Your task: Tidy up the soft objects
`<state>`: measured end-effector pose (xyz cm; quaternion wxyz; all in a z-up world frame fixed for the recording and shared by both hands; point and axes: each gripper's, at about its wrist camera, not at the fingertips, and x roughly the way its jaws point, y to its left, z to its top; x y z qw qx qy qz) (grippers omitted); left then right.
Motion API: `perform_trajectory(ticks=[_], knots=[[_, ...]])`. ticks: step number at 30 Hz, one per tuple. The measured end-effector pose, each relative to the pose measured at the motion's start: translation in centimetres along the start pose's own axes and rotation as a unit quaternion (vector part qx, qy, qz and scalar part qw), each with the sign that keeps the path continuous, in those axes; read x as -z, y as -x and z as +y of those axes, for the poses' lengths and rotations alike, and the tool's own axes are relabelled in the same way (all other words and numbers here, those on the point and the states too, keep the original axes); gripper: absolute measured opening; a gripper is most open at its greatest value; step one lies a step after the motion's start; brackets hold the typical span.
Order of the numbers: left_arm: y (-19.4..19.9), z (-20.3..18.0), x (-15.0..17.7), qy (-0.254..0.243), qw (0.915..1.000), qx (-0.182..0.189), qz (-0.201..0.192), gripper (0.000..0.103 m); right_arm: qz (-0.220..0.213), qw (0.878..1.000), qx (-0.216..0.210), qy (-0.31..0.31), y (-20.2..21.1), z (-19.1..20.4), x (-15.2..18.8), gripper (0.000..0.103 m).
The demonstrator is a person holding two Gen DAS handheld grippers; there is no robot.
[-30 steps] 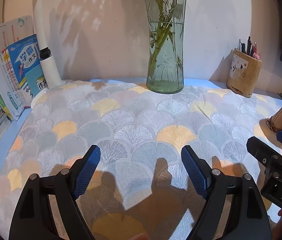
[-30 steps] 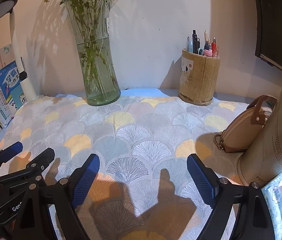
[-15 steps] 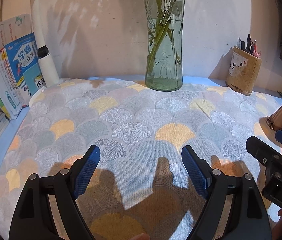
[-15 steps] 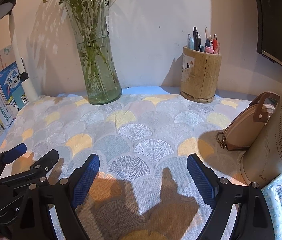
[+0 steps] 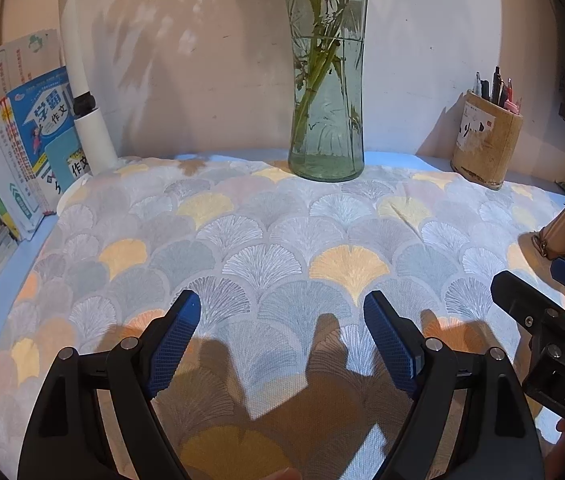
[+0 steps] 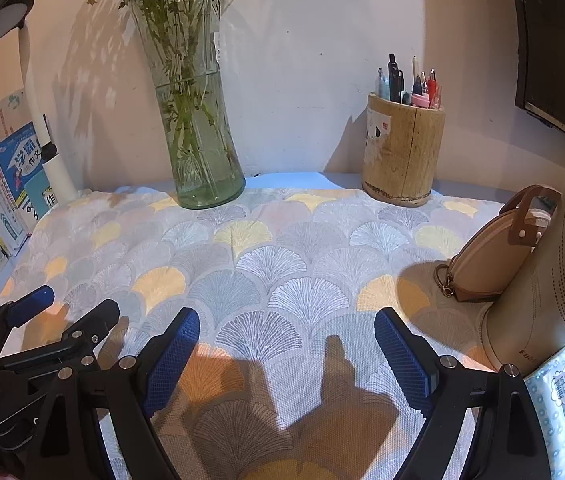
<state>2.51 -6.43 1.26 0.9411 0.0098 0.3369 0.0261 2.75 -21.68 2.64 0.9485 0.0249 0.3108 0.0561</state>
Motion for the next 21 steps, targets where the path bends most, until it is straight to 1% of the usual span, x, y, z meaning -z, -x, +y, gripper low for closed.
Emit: perform_trajectory(ticks=[13,21], knots=[[-0.09,0.08,-0.07,-0.003,1.0,0.001,0.001,0.083,-0.008,1.0,-0.005,0.011,0.44,0.13,0.01,0.088],[0.1,0.04,-0.14,-0.008,0.9999,-0.005,-0.004,0.083,-0.006,1.0,-0.011,0.003,0.44,-0.17,-0.02,0.088]])
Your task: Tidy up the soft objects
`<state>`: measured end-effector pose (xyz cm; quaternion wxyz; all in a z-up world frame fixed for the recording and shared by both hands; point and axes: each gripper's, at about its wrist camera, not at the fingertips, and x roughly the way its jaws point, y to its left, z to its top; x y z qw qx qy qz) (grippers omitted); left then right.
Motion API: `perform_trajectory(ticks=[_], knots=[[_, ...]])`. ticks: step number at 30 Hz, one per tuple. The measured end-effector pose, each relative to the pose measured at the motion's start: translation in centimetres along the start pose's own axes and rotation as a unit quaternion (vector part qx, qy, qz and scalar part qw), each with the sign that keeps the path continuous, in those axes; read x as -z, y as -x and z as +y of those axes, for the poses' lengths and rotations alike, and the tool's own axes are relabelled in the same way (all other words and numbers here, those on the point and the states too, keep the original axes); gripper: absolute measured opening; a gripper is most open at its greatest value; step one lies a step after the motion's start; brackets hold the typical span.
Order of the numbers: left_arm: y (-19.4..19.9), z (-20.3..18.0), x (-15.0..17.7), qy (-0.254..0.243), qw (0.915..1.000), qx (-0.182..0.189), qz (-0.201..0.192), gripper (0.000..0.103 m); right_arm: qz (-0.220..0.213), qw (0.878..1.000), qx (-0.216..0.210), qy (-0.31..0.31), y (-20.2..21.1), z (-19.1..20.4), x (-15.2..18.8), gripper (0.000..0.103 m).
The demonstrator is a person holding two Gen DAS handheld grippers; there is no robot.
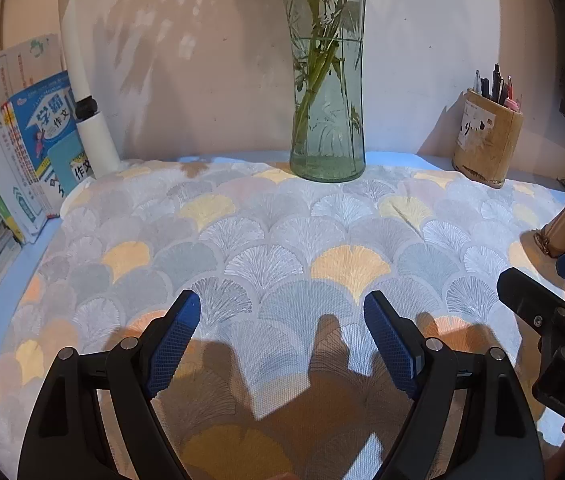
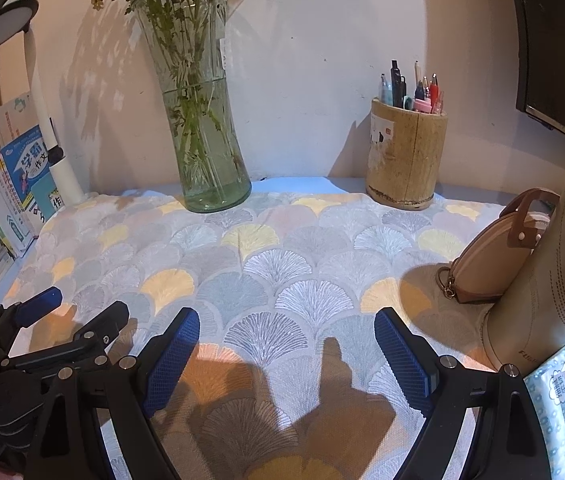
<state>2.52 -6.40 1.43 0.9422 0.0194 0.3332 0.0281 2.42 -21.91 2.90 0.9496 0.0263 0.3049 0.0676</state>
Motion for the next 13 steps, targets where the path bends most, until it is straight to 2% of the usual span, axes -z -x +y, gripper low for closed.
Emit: perform_trajectory(ticks=[8,11,13], knots=[[0.3,-0.07,-0.03,-0.003,0.9999,-0.006,-0.009,0.083,-0.002,1.0,0.006,0.012,0.12,0.56,0.07,0.088],[1.01,0.01,0.07,-0.001,0.9995,-0.002,-0.03,0.083,-0.001,1.0,0.006,0.014,0.02,0.4,0.07,0.088],[1.02,-0.22,0.06,-0.006,0.9995,-0.004,-0.031,0.083,-0.001,1.0,0.005,0.012,0.01,0.25,0.02,0.088]])
